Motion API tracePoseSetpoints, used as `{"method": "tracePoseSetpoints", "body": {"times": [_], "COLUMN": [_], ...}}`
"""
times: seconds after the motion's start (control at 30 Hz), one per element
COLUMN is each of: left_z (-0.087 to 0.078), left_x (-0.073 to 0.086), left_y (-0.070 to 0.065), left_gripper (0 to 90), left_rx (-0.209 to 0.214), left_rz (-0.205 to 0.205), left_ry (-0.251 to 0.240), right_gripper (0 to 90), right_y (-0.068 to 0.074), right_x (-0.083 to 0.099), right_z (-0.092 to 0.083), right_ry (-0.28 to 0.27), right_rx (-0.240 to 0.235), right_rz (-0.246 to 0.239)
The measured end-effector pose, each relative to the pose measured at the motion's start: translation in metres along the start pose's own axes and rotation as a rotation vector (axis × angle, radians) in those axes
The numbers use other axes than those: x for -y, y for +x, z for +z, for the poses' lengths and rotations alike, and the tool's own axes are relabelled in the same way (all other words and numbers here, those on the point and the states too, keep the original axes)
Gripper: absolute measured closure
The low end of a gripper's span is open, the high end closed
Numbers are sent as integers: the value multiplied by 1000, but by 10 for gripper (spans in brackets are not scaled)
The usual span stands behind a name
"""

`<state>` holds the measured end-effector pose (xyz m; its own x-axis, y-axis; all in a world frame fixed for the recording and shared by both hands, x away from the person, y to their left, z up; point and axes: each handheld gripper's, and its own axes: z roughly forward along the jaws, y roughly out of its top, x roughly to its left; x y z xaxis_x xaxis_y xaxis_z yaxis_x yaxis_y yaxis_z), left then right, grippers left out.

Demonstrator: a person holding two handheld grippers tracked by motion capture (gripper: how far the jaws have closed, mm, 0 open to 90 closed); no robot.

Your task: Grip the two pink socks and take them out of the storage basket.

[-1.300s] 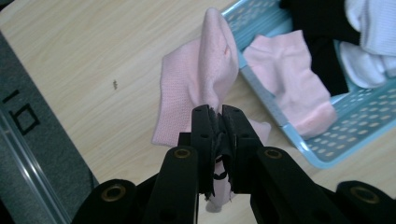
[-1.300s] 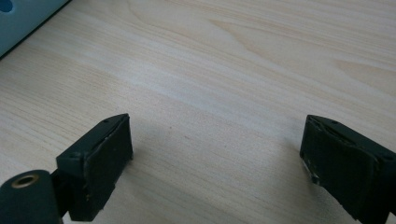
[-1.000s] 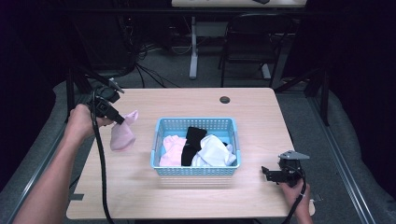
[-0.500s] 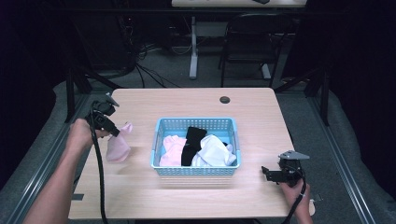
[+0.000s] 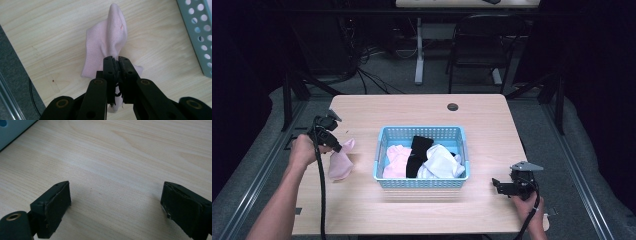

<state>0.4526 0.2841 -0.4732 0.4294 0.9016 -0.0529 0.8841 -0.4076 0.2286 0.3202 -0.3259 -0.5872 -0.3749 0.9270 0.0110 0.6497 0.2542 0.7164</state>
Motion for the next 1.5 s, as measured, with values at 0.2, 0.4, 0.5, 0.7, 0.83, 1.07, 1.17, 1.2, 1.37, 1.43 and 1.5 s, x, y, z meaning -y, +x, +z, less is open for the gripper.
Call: {"method": "tracePoseSetpoints", "body": {"times": [0.2, 0.4, 0.5, 0.7, 0.83, 1.07, 1.17, 1.2, 1.37, 1.43, 1.5], "left_z": [12, 24, 33, 29, 14, -20, -36, -40, -56, -60, -61], "left_x": [-3, -5, -3, -2, -1, -3, -6, -8, -16, -19, -21], "left_y": [2, 0, 3, 4, 2, -7, -18, -22, -46, -55, -66], "left_gripper": [843, 843, 834, 510, 295, 158, 148, 144, 104, 87, 91], "left_rx": [15, 8, 20, 17, 2, -10, -9, -12, -9, -4, 3], "left_rz": [-27, -21, -42, -60, -43, -5, 25, 43, 101, 126, 144], "left_ry": [-7, 21, 32, 14, -29, -90, -117, -125, -161, -175, -181], "right_gripper": [87, 87, 87, 87, 87, 88, 88, 88, 88, 88, 88], "right_y": [0, 0, 0, 0, 0, 0, 0, 0, 0, 0, 0], "right_x": [0, 0, 0, 0, 0, 0, 0, 0, 0, 0, 0], "right_z": [0, 0, 0, 0, 0, 0, 0, 0, 0, 0, 0], "right_ry": [0, -1, -1, 0, -3, -1, -1, -3, -4, -4, -3], "right_rx": [0, 2, 1, 1, 1, 1, 1, 2, 2, 2, 1], "right_rz": [0, 1, 1, 0, 3, 0, 0, 3, 3, 3, 3]}}
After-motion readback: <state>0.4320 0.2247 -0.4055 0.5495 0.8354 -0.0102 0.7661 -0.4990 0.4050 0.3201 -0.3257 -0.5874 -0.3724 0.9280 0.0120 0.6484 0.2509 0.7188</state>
